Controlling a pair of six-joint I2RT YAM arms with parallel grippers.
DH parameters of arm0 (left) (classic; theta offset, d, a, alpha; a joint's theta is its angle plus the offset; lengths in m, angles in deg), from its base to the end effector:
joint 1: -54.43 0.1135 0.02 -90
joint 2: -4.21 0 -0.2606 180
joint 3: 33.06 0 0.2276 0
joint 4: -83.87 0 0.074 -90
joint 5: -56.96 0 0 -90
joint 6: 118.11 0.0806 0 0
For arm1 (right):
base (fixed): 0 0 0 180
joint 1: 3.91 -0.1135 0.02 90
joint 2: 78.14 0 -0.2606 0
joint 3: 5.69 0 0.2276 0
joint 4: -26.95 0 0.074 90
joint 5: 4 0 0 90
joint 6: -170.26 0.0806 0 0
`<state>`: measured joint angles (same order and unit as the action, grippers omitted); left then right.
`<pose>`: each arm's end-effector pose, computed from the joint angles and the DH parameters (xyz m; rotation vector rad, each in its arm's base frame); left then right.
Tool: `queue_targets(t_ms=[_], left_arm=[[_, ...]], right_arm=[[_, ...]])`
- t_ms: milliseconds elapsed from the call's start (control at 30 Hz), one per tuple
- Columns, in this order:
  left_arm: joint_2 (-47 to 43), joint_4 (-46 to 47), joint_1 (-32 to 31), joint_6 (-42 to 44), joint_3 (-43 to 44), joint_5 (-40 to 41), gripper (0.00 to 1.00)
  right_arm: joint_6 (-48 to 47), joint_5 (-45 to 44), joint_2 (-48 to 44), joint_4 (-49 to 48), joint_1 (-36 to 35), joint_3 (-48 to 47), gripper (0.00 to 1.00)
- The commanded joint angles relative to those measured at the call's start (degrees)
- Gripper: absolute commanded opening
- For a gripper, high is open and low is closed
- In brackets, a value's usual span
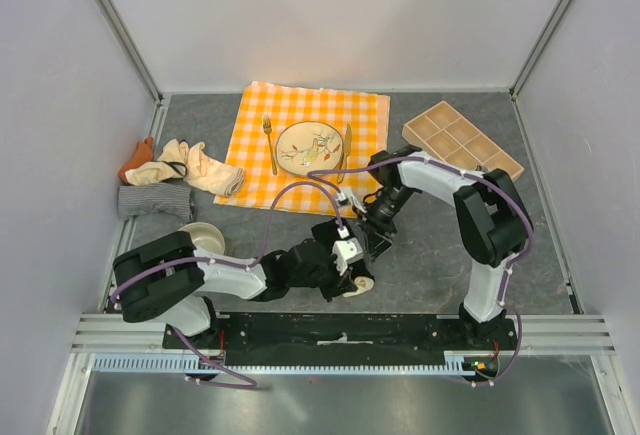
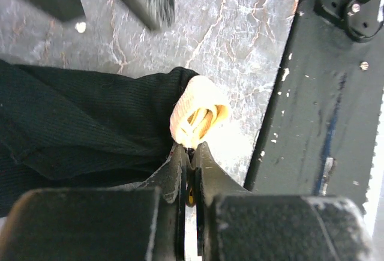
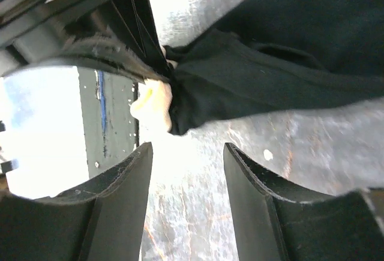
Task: Roll the underwear
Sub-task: Roll the underwear to the center of the board.
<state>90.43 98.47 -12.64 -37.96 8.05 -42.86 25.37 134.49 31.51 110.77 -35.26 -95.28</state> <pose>0.1025 -0.2776 0.1344 1.1747 1.9229 -0.9513 0.2170 0.2029 0.1572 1.8016 -2.1484 -1.3039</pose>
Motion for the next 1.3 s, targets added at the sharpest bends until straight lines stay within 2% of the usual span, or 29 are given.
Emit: queue_targets(t_ms=[0, 100, 267, 333, 367, 400, 467, 500, 733, 967, 1067, 1100, 1200, 1267], left_arm=[[0.88, 0.60, 4.74, -11.22, -4.02, -11.26, 0.02], [3.42, 2.72, 10.36, -17.81, -4.91, -16.88, 0.02], [10.45, 2.72, 19.06, -28.62, -3.33, -24.62, 0.02], [15.01, 3.16, 20.83, -30.49, -2.54, -27.25, 0.02], [16.43, 4.20, 21.79, -31.89, -1.84, -28.40, 0.02], [17.57, 4.73, 21.98, -32.51, -1.57, -28.93, 0.02], [19.78, 5.79, 22.42, -33.39, -0.96, -29.29, 0.02], [20.22, 5.88, 22.51, -33.57, -0.78, -29.20, 0.02], [21.98, 6.41, 23.30, -34.54, -0.25, -28.32, 0.02], [19.96, 6.32, 23.56, -35.68, -0.51, -26.04, 0.06], [15.93, 7.90, 23.83, -36.56, -2.44, -24.11, 0.15], [14.44, 8.69, 23.91, -36.82, -3.14, -23.49, 0.24], [6.44, 9.93, 24.00, -36.39, -7.09, -19.46, 0.40], [-0.24, 10.36, 23.91, -34.64, -10.61, -16.03, 0.42]], right_arm=[[-3.11, 0.20, -7.06, -2.43, 2.78, 0.56, 0.57], [-5.30, 1.16, -13.28, -5.58, 2.70, 3.98, 0.56], [-12.42, 2.58, -25.95, -14.55, -0.88, 17.33, 0.57], [-11.74, -1.01, -32.19, -22.80, -3.96, 23.66, 0.63], [-10.77, -3.20, -34.04, -26.22, -8.24, 25.68, 0.63], [-9.46, -9.23, -37.10, -33.48, -10.29, 29.35, 0.64], [-9.35, -13.67, -38.89, -40.54, -15.55, 32.10, 0.66], [-9.44, -17.08, -39.24, -41.89, -16.54, 33.42, 0.66], [-12.25, -26.50, -34.59, -46.38, -22.69, 35.72, 0.64], [-12.96, -31.17, -28.62, -46.22, -25.16, 37.74, 0.55], [-12.61, -32.40, -26.25, -45.16, -25.16, 37.57, 0.48], [-12.08, -33.19, -25.80, -44.89, -25.16, 37.22, 0.42], [-10.15, -32.50, -23.87, -42.70, -25.07, 35.46, 0.29], [-8.22, -31.10, -22.82, -40.07, -24.55, 33.36, 0.24]])
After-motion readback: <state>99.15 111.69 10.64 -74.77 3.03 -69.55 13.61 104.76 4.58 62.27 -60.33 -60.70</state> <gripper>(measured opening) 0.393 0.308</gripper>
